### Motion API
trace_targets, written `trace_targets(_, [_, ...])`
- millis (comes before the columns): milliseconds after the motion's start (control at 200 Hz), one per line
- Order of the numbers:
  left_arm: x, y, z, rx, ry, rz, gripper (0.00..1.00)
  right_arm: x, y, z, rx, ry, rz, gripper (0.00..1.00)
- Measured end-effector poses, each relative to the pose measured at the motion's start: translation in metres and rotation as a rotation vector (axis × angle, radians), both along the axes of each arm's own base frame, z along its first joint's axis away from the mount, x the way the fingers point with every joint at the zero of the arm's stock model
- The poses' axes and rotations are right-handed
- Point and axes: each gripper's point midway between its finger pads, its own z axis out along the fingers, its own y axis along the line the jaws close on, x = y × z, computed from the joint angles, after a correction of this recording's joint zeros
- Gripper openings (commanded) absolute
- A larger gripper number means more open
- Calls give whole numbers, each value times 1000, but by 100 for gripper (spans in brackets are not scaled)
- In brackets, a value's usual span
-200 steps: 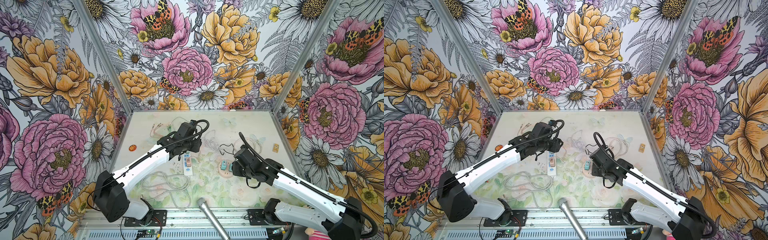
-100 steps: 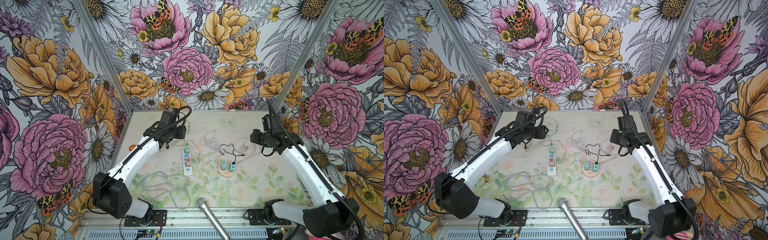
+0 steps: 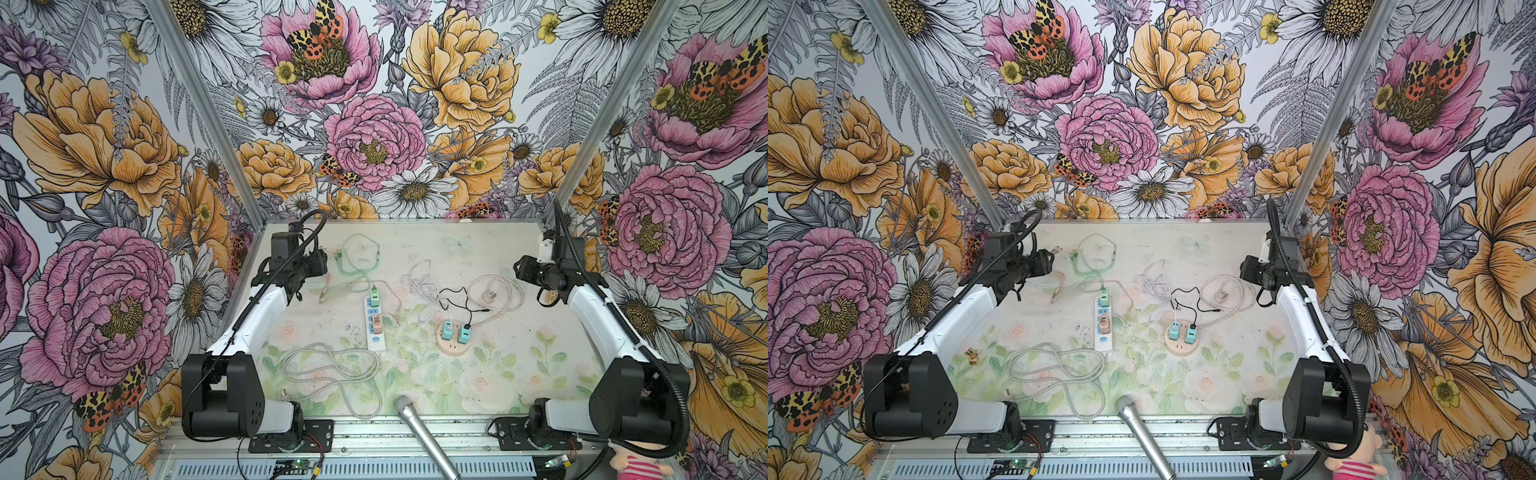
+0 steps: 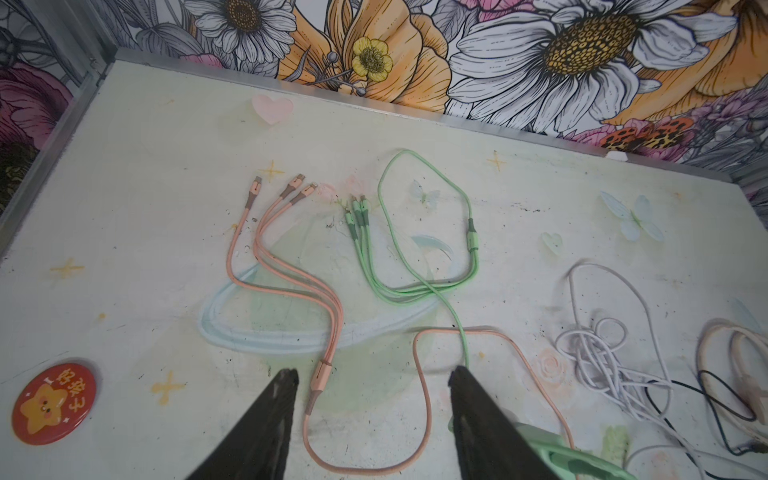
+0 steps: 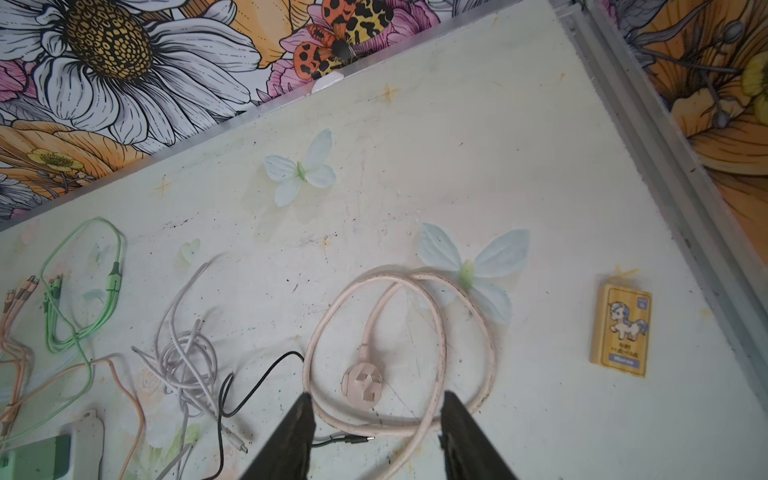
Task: Insert the plug
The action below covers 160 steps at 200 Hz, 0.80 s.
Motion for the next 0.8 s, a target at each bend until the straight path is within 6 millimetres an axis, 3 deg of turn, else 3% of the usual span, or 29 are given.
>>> trace_targets(215, [-8, 24, -18, -46, -88, 55, 63, -11, -8, -33, -11, -36, -11, 51])
trace_targets(495, [-12, 30, -35, -21, -167, 69, 66, -5, -19, -43, -53, -182, -45, 53])
trace_targets(741, [-22, 34, -43, 31, -284, 68, 75, -2, -26, -44, -114, -316, -63, 54])
trace_targets(776, [-22, 35, -42, 38, -297, 75, 78, -4, -27, -47, -123, -329, -69, 55])
trace_targets(801, [-22, 36, -41, 45, -306, 78, 96, -6, -28, -49, -127, -339, -71, 55])
